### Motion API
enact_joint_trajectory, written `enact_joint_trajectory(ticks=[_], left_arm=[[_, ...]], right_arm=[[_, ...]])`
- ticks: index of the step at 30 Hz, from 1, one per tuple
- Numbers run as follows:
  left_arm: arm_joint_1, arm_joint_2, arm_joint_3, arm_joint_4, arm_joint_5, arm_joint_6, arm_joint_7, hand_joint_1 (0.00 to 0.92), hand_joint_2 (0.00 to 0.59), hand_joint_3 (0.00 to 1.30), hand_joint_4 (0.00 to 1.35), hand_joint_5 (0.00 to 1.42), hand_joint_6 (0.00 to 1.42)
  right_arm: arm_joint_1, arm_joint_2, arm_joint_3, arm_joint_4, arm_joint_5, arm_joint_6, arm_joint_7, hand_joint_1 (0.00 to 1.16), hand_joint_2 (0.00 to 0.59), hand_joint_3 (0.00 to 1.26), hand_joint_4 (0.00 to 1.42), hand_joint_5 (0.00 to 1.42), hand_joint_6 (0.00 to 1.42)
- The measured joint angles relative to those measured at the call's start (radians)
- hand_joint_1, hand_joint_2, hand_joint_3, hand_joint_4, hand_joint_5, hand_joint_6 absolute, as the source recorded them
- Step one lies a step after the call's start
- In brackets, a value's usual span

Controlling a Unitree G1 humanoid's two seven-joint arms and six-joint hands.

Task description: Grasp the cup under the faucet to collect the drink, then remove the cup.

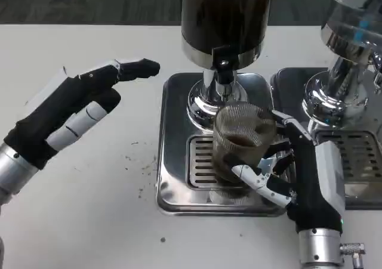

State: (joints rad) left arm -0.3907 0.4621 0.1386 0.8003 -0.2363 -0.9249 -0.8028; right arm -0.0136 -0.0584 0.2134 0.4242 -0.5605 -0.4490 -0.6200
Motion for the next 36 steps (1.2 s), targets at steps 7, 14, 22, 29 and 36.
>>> enact_joint_trajectory(ticks=[7,14,22,29,36], left_arm=[[0.0,-0.003,0.0,0.004,0.005,-0.008,0.0,0.0,0.191,0.3,0.24,0.19,0.14],[0.0,-0.01,0.0,0.005,0.006,-0.008,0.0,0.0,0.191,0.3,0.24,0.19,0.14],[-0.001,-0.014,0.0,0.007,0.006,-0.008,0.0,0.0,0.191,0.3,0.24,0.19,0.14],[0.0,-0.015,-0.003,0.007,0.011,-0.024,0.0,0.0,0.191,0.29,0.23,0.18,0.14],[0.003,-0.015,-0.01,-0.006,0.011,-0.043,0.0,0.0,0.182,0.28,0.23,0.18,0.14]], right_arm=[[0.023,-0.002,-0.002,-0.03,-0.004,0.0,-0.002,0.75,0.231,0.49,0.59,0.75,1.04],[0.055,-0.011,-0.006,-0.078,-0.005,0.0,-0.002,0.75,0.229,0.5,0.6,0.76,1.05],[0.096,-0.02,-0.008,-0.129,-0.006,0.001,0.0,0.75,0.222,0.5,0.61,0.78,1.08],[0.133,-0.03,-0.012,-0.168,-0.005,0.012,0.01,0.76,0.222,0.52,0.62,0.78,1.08],[0.169,-0.032,-0.02,-0.213,-0.005,0.021,0.025,0.76,0.222,0.52,0.63,0.8,1.11]])
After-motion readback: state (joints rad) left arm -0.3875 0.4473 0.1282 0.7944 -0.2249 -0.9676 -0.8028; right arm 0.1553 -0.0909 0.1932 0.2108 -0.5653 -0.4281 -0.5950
